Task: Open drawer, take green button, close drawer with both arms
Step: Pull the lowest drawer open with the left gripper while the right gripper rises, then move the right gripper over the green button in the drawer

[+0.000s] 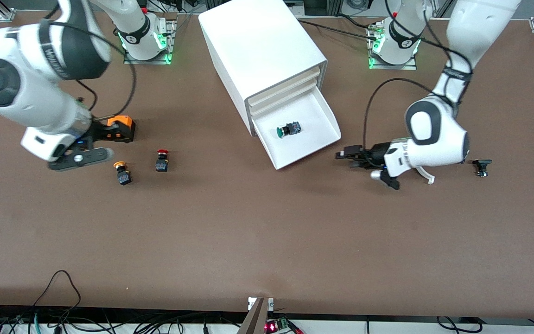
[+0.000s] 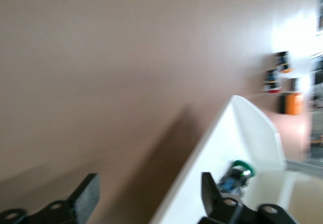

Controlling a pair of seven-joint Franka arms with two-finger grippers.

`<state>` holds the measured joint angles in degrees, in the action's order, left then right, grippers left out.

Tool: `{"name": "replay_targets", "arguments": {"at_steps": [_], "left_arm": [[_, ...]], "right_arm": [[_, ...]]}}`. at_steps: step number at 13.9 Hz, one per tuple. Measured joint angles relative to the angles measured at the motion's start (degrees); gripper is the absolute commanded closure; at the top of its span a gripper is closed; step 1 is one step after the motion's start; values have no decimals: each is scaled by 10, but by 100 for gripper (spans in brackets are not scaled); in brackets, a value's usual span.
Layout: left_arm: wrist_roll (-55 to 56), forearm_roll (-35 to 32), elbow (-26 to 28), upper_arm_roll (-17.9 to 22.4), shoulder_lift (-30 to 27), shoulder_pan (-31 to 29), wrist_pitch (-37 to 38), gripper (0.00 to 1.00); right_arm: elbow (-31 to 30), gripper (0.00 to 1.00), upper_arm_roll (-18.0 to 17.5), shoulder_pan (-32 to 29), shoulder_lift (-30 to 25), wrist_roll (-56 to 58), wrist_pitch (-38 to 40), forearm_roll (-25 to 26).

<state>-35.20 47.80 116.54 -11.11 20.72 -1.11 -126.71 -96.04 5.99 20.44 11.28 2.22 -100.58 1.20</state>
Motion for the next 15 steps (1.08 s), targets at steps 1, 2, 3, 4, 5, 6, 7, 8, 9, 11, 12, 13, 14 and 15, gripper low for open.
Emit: {"name": "replay_targets", "arguments": {"at_steps": [1, 2, 3, 4, 5, 6, 7, 8, 9, 11, 12, 13, 14, 15], "left_arm": [[17, -57, -4, 1, -25, -16, 0, 0], [36, -115, -9, 4, -51, -29, 4, 0], [50, -173, -15, 11, -77, -37, 18, 0], [59, -228, -27, 24, -101, -39, 45, 0], [68, -279, -46, 36, -120, -40, 79, 0], [77, -326, -71, 46, -135, -41, 117, 0], [91, -372, -101, 52, -147, -41, 157, 0], [113, -412, -132, 53, -156, -41, 196, 0], [141, -447, -160, 53, -164, -40, 232, 0], [199, -501, -202, 50, -174, -34, 295, 0], [221, -515, -216, 50, -179, -29, 318, 0], [236, -525, -225, 50, -183, -24, 328, 0], [240, -537, -230, 50, -185, -21, 330, 0], [242, -547, -233, 50, -186, -19, 329, 0]], "right_arm": [[0, 0, -1, 11, 4, 0, -5, -6], [0, 0, -3, 19, 8, 1, -10, -23], [1, 0, -6, 26, 14, 4, -12, -46], [7, 0, -9, 34, 21, 9, -15, -69], [18, 0, -14, 43, 32, 17, -17, -87], [37, 0, -24, 52, 45, 32, -20, -97], [64, 0, -41, 59, 64, 47, -21, -102], [98, 0, -65, 63, 88, 62, -22, -104], [134, 0, -95, 65, 117, 71, -22, -104], [201, 0, -149, 74, 177, 74, -24, -102], [228, 0, -161, 84, 204, 82, -26, -100], [250, 0, -164, 95, 226, 102, -27, -100], [269, 0, -165, 106, 243, 125, -28, -100], [285, 0, -166, 116, 256, 145, -29, -100]]}}
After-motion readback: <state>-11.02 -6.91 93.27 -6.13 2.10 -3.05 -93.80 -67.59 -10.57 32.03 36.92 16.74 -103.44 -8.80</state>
